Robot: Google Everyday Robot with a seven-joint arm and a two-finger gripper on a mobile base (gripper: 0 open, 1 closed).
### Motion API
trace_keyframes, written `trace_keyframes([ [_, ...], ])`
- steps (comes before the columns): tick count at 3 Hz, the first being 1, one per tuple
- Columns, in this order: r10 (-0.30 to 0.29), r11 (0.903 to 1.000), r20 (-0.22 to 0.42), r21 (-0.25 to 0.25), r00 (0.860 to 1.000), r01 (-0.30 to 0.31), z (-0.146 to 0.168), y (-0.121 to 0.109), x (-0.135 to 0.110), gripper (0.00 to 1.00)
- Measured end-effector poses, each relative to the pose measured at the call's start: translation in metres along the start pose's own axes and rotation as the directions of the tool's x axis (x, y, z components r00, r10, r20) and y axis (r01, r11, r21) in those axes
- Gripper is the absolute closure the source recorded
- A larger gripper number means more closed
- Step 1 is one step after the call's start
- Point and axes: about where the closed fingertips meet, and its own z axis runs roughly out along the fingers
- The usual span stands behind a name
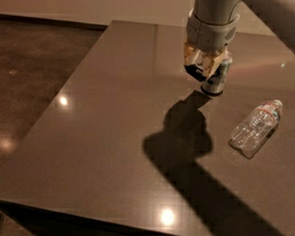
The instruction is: Move rxbar chocolate near water bottle
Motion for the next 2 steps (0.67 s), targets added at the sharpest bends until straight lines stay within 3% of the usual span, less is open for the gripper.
trace_keyframes([
  [2,0.019,0.9989,-0.029,-0.042,0.999,-0.02,-0.008,0.022,-0.008,1.0],
])
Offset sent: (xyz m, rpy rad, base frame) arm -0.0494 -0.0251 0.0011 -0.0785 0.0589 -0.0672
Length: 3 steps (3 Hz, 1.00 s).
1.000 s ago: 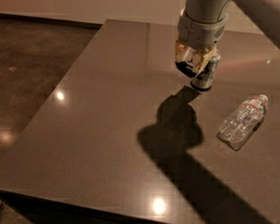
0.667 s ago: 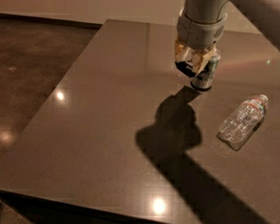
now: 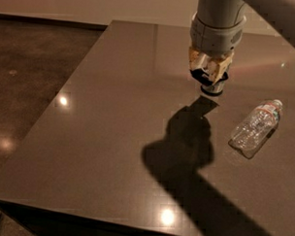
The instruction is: Move rxbar chocolate near water bottle
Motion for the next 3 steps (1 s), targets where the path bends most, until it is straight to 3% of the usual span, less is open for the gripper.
trace_keyframes([
  [3,0.017,0.9974,0.057,-0.071,0.998,-0.013,0.018,0.044,-0.014,1.0],
])
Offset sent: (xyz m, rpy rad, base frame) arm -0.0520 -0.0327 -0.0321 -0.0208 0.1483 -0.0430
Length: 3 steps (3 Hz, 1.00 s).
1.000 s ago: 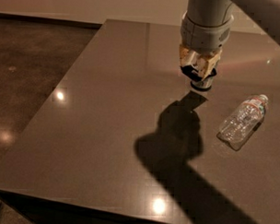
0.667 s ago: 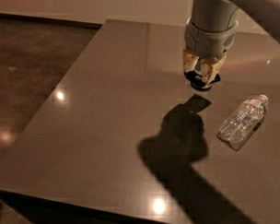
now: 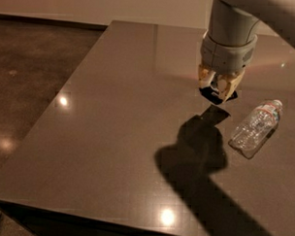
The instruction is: Move rxbar chocolate near water bottle
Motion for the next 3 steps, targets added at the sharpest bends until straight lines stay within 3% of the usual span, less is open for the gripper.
trace_keyframes([
  [1,-0.003,0.9998,0.013,-0.018,1.0,0.003,0.006,0.012,-0.004,0.86],
  [3,-0.024,0.9989,0.034,-0.038,0.999,0.025,0.011,0.025,-0.012,0.39],
])
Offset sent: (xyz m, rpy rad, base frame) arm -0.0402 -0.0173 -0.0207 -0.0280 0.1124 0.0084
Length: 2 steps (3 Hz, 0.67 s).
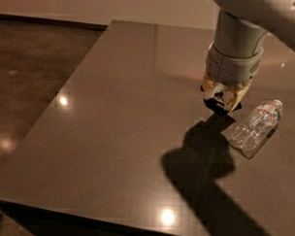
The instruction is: Move rxbar chocolate near water bottle
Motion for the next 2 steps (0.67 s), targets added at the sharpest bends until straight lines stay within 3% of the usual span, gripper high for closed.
trace_keyframes([
  [1,-0.023,0.9997,0.004,0.0,1.0,0.023,0.0,0.0001,-0.0022,0.08],
  [2,-0.033,0.9995,0.003,0.0,0.999,0.033,0.0001,0.0001,-0.0023,0.0],
])
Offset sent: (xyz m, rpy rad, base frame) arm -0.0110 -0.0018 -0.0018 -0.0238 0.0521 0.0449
